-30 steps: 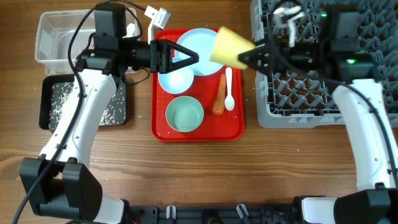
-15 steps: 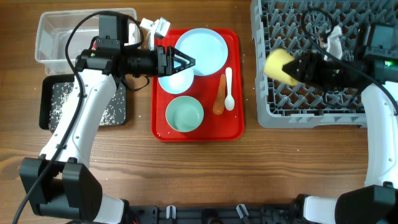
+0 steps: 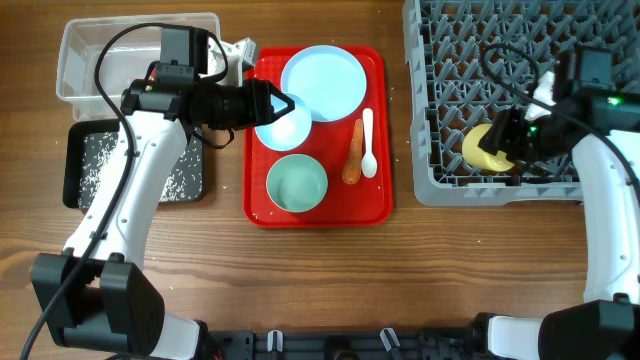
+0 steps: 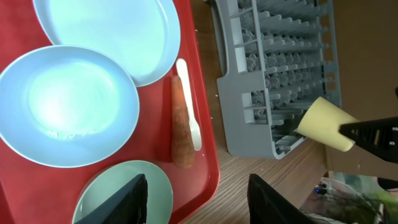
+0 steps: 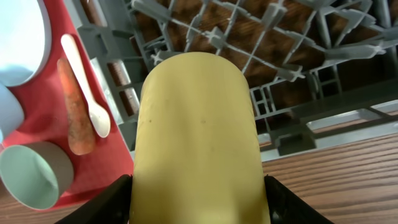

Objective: Sort waste into correct bins and load items into the dishwasher rack
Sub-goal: 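Carry the yellow cup right and set it upright in the rack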

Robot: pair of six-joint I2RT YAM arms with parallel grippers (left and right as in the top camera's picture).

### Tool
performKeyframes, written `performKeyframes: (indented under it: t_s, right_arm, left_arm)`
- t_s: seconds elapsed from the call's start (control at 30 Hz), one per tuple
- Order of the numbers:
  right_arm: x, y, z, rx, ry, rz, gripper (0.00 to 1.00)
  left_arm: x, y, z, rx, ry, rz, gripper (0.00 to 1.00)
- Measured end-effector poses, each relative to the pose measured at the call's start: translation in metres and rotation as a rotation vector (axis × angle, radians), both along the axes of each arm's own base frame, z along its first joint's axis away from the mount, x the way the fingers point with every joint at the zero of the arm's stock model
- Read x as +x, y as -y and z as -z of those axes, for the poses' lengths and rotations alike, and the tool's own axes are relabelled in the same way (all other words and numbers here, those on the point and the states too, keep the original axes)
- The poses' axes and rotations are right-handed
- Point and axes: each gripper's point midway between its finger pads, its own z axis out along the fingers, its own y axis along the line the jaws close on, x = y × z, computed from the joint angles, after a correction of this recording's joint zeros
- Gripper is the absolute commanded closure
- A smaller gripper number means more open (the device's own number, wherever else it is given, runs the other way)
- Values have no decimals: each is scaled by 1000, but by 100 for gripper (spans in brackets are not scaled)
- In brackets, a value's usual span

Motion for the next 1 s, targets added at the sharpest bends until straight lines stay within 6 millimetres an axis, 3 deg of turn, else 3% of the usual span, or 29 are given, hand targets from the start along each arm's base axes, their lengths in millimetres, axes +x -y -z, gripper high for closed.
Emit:
performKeyframes:
  t_s: [0.17, 0.37, 0.57, 0.73, 1.0]
  right_arm:
    - [0, -18, 5, -30, -25, -35, 52]
    - [-1, -24, 30, -62, -132, -36, 48]
    - [10, -23, 48, -66, -159, -16, 15]
    - [37, -26, 46, -46, -53, -16, 1]
    - [53, -34, 30, 0, 15, -27, 0]
  left_arm:
    - [1, -1, 1, 9, 1, -5, 49]
    - [1, -1, 1, 10, 1, -6, 49]
    - [1, -2, 2, 15, -1, -9, 49]
    - [1, -1, 3, 17, -4, -7, 43]
    - [-8, 20, 10, 78, 6, 37, 30]
